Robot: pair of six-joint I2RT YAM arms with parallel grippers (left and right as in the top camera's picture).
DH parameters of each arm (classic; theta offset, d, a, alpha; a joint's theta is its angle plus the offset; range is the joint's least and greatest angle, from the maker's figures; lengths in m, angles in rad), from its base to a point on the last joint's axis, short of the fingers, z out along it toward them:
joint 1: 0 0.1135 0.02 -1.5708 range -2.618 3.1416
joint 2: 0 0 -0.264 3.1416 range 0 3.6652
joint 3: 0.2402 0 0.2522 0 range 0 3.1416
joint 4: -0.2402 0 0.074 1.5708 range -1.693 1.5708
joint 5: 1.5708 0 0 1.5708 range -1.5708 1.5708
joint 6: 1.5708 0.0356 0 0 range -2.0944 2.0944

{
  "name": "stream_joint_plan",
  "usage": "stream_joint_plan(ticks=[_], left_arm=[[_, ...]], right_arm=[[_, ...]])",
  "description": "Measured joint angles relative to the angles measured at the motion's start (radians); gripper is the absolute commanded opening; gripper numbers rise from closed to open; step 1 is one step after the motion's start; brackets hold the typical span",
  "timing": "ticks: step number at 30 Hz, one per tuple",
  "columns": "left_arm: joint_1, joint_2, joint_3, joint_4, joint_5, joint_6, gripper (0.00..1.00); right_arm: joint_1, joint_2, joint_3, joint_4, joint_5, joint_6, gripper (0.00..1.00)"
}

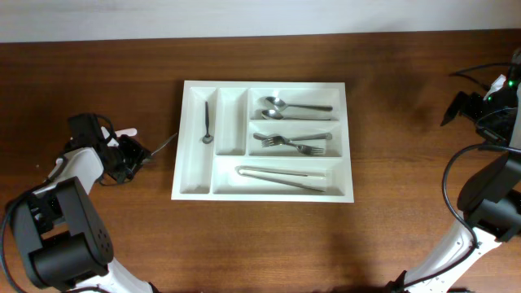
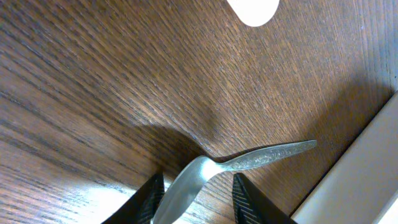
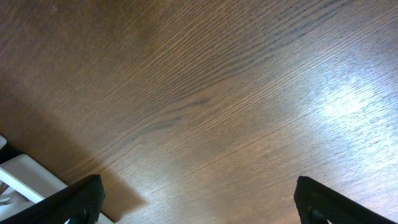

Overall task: Pack container
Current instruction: 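Carry the spoon into the narrow left compartment and release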

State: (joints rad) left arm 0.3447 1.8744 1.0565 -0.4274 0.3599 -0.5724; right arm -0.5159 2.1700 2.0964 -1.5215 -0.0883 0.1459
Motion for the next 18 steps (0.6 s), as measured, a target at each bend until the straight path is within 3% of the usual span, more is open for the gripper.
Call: stream_joint_plan(ticks=[3,6,8,10,18], left_arm=[[0.000,0.002,0.000,0.000,0.000,0.001,0.29],[0.000,0.006,0.000,0.002,0.000,0.002,0.19],[0.000,0.011,0.000,0.002,0.000,-0.001,0.07],[0.000,0.014,0.000,0.003,0.007,0.000,0.03],[0.000,0.013,0.001,0.035,0.048,0.000,0.02]], right_arm=[[0.000,0.000,0.000,0.000,0.000,0.000,0.99],[0.000,0.000,0.000,0.000,0.000,0.000,0.99],[0.000,0.000,0.000,0.000,0.000,0.000,0.99],[0.000,0.000,0.000,0.000,0.000,0.000,0.99],[0.000,0.000,0.000,0.000,0.000,-0.001,0.99]])
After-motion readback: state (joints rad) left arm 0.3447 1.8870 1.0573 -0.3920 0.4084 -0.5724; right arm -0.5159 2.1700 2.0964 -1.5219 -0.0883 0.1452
